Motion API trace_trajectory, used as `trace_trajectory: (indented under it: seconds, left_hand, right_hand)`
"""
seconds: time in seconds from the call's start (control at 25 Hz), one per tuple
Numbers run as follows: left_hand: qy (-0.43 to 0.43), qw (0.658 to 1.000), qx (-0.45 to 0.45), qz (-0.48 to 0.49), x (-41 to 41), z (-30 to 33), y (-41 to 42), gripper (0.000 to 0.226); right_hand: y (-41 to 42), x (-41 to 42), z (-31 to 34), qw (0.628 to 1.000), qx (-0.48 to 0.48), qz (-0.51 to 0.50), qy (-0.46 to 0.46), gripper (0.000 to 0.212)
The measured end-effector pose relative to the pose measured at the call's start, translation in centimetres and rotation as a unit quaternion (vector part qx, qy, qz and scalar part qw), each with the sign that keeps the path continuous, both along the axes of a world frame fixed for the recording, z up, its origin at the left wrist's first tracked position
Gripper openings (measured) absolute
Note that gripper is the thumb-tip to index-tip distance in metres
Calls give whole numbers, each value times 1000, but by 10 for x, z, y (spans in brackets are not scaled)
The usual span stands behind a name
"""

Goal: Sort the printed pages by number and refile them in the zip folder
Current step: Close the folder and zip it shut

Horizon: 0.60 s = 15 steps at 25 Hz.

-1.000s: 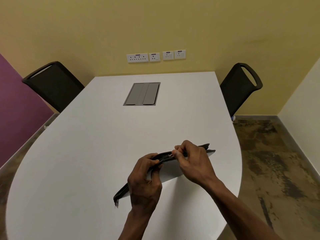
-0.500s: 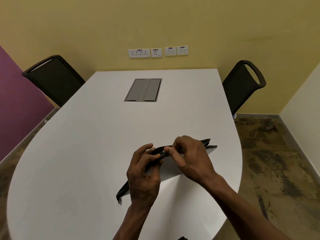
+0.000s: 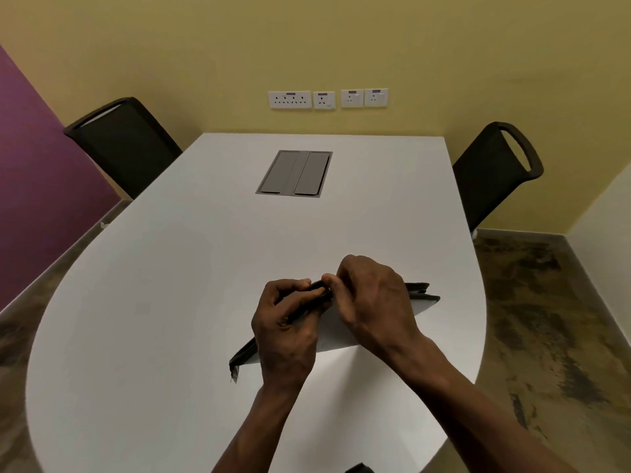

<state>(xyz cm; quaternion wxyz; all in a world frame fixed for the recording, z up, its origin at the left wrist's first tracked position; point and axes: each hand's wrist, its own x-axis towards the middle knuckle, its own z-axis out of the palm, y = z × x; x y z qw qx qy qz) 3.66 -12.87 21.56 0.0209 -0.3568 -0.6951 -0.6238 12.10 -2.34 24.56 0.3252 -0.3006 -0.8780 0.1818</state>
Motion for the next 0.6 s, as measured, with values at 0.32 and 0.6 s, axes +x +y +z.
trace_trajectory:
  seconds: [0.32, 0.6]
  left_hand:
    - [20, 1000, -9, 7, 3, 4, -1, 26]
    - [58, 998, -18, 6, 0, 2, -3, 24]
  right_hand:
    - [8, 3, -4, 989, -124, -1, 75, 25]
    - [18, 6, -10, 997, -59, -45, -20, 28]
